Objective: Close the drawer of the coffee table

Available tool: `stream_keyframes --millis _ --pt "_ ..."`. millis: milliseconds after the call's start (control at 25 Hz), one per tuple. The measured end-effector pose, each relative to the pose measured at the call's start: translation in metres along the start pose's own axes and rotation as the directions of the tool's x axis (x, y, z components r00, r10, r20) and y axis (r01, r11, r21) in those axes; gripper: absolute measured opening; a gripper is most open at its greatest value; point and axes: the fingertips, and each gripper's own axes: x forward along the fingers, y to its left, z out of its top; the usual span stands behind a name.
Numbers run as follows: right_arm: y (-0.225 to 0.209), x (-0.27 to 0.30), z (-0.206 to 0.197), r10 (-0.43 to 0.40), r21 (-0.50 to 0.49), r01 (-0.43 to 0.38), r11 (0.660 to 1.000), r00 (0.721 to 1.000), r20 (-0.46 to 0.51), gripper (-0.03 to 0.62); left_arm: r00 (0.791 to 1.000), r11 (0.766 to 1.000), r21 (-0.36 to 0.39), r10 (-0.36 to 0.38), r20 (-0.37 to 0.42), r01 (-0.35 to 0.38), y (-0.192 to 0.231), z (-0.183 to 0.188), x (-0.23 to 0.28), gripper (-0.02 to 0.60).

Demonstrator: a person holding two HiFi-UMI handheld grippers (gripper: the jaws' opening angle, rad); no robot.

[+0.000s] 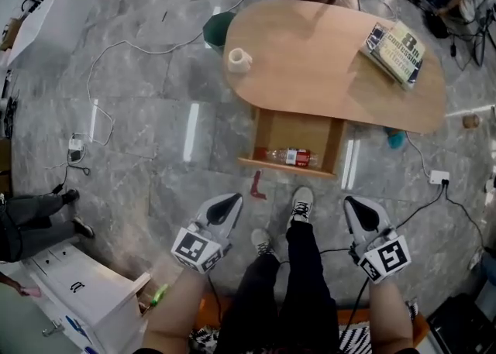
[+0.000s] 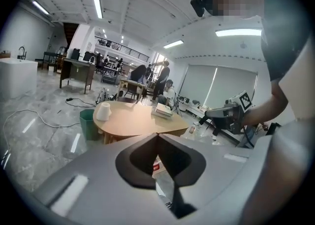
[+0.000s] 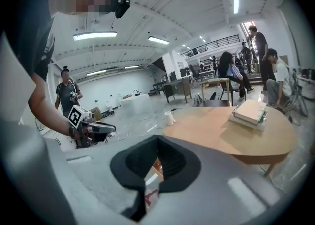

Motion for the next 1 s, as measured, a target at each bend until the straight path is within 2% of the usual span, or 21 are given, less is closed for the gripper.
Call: stream_keyframes --millis 440,720,880,1000 --pt "-0.042 0.046 -0.138 -0.053 0.102 0.061 0.993 0.996 -0.075 0.0 0.997 0.999 0.003 0.054 -0.047 -0.054 0.073 -0.118 0.052 0.002" --pt "-0.08 0.066 -0.211 -0.114 0.103 0.125 0.987 0.988 -0.106 0.0 0.997 0.998 -0.002 0.056 -0.06 -0.056 0.108 -0.181 0.079 0.002" --pt "-0.097 0.073 -0.237 -0.134 0.087 0.142 0.986 0.987 -0.087 0.002 0.997 0.998 0.03 0.054 -0.05 -0.053 0.122 -0.206 0.093 0.002" --pt "-0.112 0.079 -0.255 -0.14 0.065 0.144 0.987 0.988 -0.065 0.003 0.996 0.995 0.062 0.084 -0.03 -0.082 0.141 -0.222 0.102 0.002"
